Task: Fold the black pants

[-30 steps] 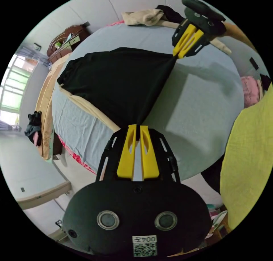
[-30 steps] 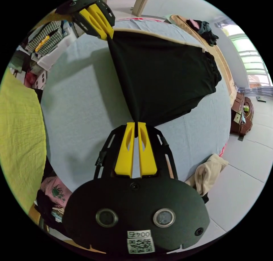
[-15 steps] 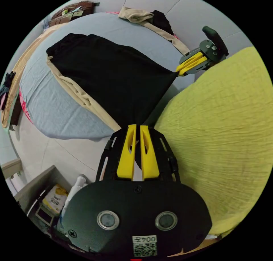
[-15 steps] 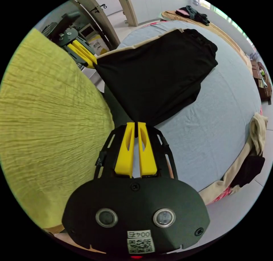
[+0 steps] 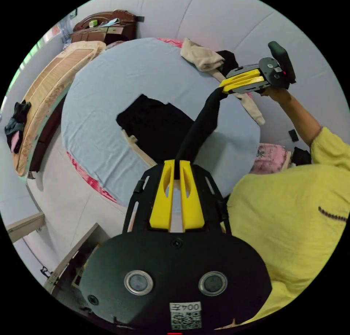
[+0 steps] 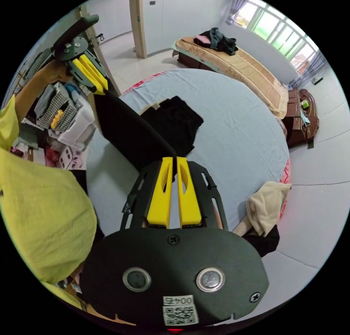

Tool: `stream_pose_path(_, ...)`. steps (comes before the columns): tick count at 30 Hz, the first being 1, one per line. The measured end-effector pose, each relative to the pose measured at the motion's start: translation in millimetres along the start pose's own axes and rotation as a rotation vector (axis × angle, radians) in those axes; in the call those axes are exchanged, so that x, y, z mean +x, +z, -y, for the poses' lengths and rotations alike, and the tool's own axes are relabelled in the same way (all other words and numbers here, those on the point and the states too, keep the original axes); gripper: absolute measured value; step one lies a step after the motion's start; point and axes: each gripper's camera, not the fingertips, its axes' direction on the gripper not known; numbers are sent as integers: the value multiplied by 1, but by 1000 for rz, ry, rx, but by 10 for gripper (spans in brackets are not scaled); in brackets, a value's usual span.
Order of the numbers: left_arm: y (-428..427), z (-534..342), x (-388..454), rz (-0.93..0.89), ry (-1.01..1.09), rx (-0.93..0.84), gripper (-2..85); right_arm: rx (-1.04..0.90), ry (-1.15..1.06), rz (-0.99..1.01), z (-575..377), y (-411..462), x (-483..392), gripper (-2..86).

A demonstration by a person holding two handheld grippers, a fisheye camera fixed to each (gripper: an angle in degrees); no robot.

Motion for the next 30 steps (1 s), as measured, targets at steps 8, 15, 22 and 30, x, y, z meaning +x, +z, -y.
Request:
stream_pose_path(8,25,75,-140,3,-116,-27,25,-130,121,-13,102,133,109,32)
stream_pose_path(15,64,86,-225,-120,-255,4,26,-213,315,76,115,233,165,67)
stream_pose_path(22,25,31,-273,-192,-440,235,23,-159,428,243,54,226,142,121)
stream_pose_path(30,18,-112,-188,-260,-447,359,28,-278,431,340,-14,313,52,93)
